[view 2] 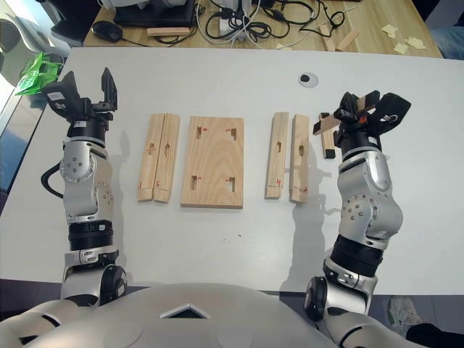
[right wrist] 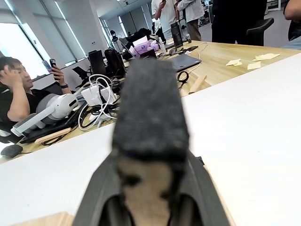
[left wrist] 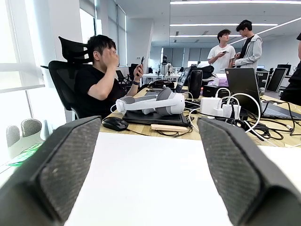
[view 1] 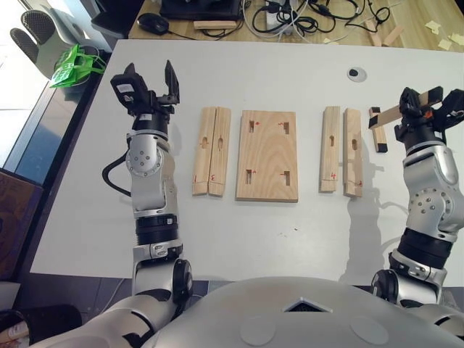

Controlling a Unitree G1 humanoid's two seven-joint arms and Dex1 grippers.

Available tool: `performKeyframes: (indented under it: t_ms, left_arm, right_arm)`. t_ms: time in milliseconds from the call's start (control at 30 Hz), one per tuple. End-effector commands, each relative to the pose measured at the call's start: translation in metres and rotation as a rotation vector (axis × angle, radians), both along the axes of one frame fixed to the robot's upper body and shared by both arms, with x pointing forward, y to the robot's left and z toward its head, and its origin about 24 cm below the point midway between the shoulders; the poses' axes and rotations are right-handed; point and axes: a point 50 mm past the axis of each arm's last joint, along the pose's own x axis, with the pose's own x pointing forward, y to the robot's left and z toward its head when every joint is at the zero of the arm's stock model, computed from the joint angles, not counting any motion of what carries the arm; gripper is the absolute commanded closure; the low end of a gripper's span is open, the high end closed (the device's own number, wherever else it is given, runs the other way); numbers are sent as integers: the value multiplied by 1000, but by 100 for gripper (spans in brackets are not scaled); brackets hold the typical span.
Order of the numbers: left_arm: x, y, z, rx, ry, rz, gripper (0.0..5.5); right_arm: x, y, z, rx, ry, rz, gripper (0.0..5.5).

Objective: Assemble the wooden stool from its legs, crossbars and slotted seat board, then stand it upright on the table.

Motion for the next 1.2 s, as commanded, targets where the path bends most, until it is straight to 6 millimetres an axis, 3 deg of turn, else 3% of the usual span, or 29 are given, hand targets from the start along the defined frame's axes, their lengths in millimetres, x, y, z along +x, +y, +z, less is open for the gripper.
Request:
performKeyframes:
  t_ms: [33, 167, 267, 433, 567, 800, 1200]
  left_arm:
    - [-1, 3, -6, -21, 35, 23, 173]
    - [-1, 3, -6, -16, 41, 15, 173]
    - [0, 5, -9, 7, 64, 0, 173]
    - [-2, 35, -37, -213, 205, 107, 173]
    - [0, 36, -40, -227, 225, 89, 173]
    - [1, 37, -37, -229, 225, 81, 173]
    - [1, 40, -37, -208, 238, 86, 173]
  right_arm:
    - [-1, 18, 10, -190, -34, 59, 512]
    - [5, 49, 17, -345, -77, 127, 513]
    - [-1, 66, 1, -368, -35, 145, 513]
    - [-4, 91, -4, -495, -78, 182, 513]
    - [-5, 104, -6, -526, -97, 206, 513]
    - [1, 88, -6, -508, -71, 66, 513]
    - [2, 51, -28, -428, 117, -91, 513]
